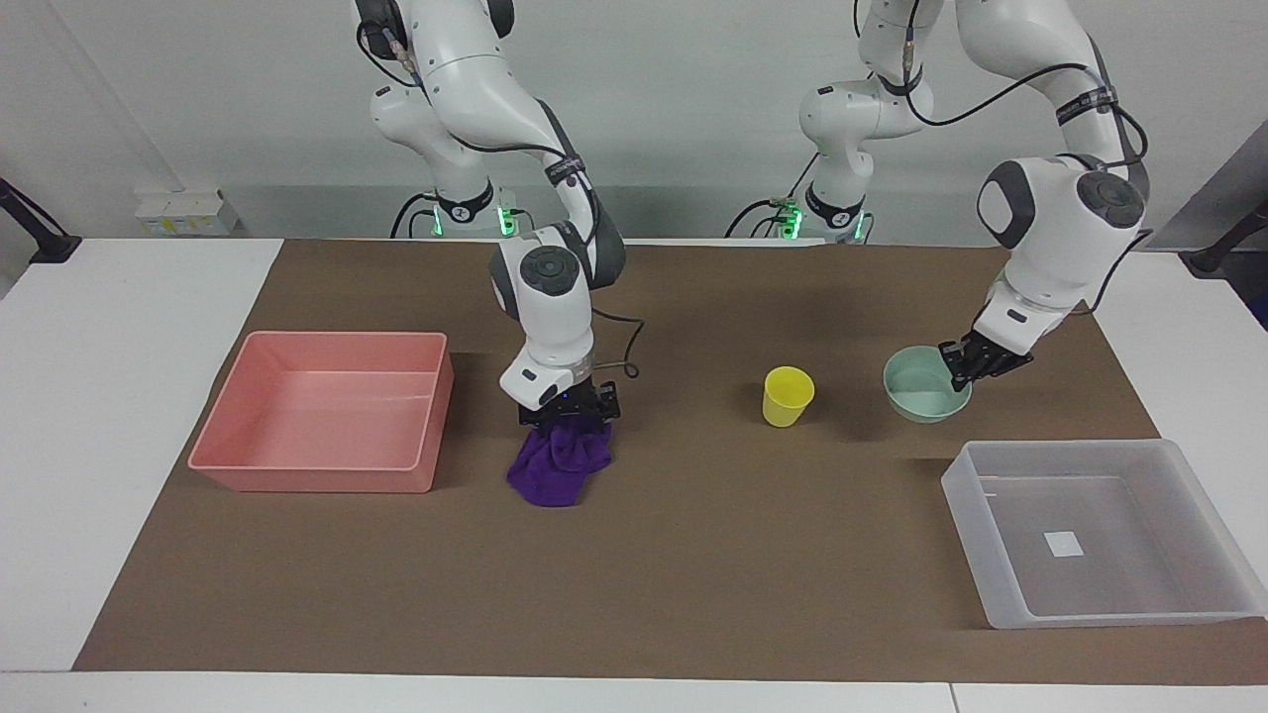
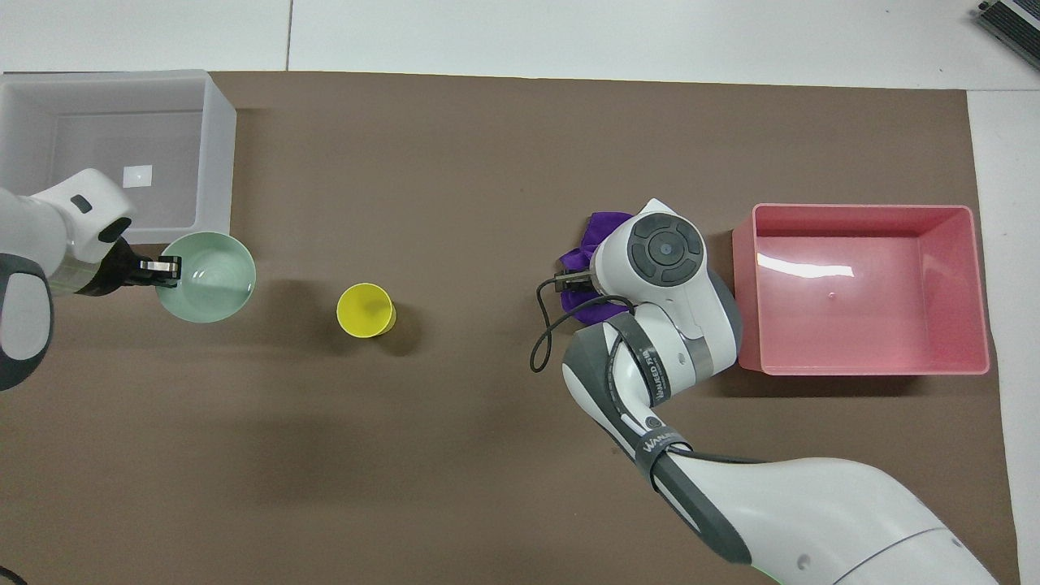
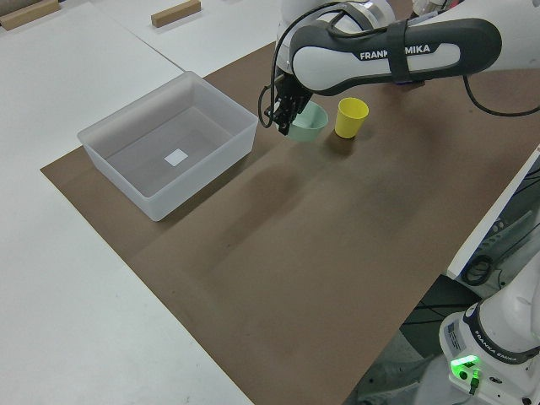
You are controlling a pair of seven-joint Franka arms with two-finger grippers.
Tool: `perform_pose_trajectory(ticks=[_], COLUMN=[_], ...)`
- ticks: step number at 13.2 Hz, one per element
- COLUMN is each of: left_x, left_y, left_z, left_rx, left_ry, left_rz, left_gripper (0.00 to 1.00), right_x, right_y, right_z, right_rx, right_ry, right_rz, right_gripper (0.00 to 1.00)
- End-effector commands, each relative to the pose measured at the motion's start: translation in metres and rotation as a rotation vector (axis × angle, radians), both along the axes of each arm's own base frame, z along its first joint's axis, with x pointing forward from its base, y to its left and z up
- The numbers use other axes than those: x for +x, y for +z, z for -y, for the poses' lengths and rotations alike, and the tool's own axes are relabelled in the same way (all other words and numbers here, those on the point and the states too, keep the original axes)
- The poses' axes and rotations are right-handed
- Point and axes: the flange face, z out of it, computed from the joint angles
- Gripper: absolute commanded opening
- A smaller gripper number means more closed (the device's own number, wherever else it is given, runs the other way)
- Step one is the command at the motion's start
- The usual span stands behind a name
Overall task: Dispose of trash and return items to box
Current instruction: 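Carry the green bowl into the clear box while the right gripper grasps the cloth, then lift the purple cloth with the right gripper and drop it into the pink box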
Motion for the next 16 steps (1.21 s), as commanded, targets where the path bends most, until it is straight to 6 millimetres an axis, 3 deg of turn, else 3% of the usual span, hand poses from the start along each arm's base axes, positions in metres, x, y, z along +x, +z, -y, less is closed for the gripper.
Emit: perform_pose_trajectory(ticks=[1, 2, 3, 7, 9, 10, 11, 13, 16], left_x=[0.028, 0.042, 0.056, 0.124, 0.160, 0.171, 0.179, 0.193, 0.194], left_y=[0.010, 0.018, 0.023, 0.026, 0.012, -0.011, -0.033, -0.056, -0.060], left_z=[-0.014, -0.023, -0.029, -0.063, -0.087, -0.099, -0.109, -0.127, -0.136], left_rx=[-0.024, -0.026, -0.029, -0.067, -0.073, -0.076, -0.073, -0.072, -0.065], left_ry=[0.002, 0.014, 0.022, 0.070, 0.089, 0.106, 0.115, 0.140, 0.152], left_rz=[0.015, 0.032, 0.049, 0.064, 0.070, 0.065, 0.060, 0.099, 0.121], left_gripper=[0.00, 0.00, 0.00, 0.00, 0.00, 0.00, 0.00, 0.00, 0.00], right_x=[-0.009, -0.011, -0.012, -0.011, -0.009, -0.009, -0.009, -0.009, -0.011], right_y=[-0.002, -0.004, -0.005, 0.001, 0.013, 0.023, 0.037, 0.074, 0.148], right_z=[0.009, 0.010, 0.010, 0.018, 0.017, 0.020, 0.024, 0.032, 0.050], right_rx=[0.009, 0.006, 0.002, -0.012, -0.017, -0.019, -0.016, -0.015, -0.015], right_ry=[0.005, 0.002, -0.008, -0.041, -0.042, -0.046, -0.052, -0.066, -0.094], right_rz=[0.001, -0.006, -0.019, -0.056, -0.067, -0.073, -0.067, -0.071, -0.079], right_gripper=[1.00, 0.55, 0.01, 0.00, 0.00, 0.00, 0.00, 0.00, 0.00])
